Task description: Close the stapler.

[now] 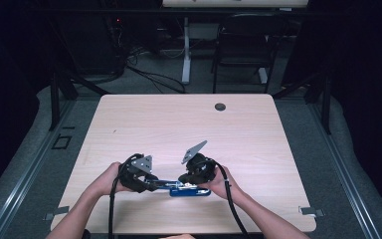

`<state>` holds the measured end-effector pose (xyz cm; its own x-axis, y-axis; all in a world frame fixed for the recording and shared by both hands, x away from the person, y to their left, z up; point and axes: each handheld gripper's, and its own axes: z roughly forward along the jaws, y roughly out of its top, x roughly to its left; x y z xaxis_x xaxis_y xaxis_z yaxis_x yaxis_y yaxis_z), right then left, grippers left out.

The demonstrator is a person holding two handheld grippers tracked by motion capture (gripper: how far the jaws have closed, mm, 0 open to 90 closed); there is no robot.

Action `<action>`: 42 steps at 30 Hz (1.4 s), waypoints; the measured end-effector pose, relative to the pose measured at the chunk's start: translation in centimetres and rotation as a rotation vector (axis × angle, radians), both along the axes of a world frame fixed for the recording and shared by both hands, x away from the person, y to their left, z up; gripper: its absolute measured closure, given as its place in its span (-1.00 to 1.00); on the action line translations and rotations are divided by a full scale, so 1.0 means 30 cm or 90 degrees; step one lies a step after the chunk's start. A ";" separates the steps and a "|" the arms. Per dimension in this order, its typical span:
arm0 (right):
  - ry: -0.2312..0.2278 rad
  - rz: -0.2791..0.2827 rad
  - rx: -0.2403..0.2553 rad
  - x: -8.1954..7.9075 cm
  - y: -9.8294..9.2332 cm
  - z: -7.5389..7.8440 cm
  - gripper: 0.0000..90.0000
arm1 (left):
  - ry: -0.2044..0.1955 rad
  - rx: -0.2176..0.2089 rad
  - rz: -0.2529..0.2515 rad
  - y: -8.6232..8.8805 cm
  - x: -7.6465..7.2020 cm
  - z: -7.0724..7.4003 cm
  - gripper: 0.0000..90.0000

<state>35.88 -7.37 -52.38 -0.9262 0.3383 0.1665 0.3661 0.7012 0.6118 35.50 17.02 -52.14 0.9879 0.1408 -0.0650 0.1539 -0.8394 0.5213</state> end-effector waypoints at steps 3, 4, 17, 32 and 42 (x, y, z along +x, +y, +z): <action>0.002 0.001 -0.006 0.000 0.008 -0.010 0.99 | 0.009 0.006 -0.001 0.003 0.004 -0.002 0.41; 0.002 0.005 -0.013 0.000 0.009 -0.013 0.99 | 0.002 0.004 0.005 0.002 0.002 -0.006 0.41; -0.013 0.018 -0.007 -0.014 0.062 -0.043 0.99 | 0.033 0.021 0.012 0.009 0.011 -0.027 0.30; -0.003 0.018 -0.009 -0.011 0.058 -0.053 1.00 | 0.058 0.037 0.006 0.022 0.026 -0.043 0.41; -0.008 0.021 -0.004 -0.017 0.062 -0.047 1.00 | 0.011 -0.003 -0.003 0.019 0.007 -0.001 0.45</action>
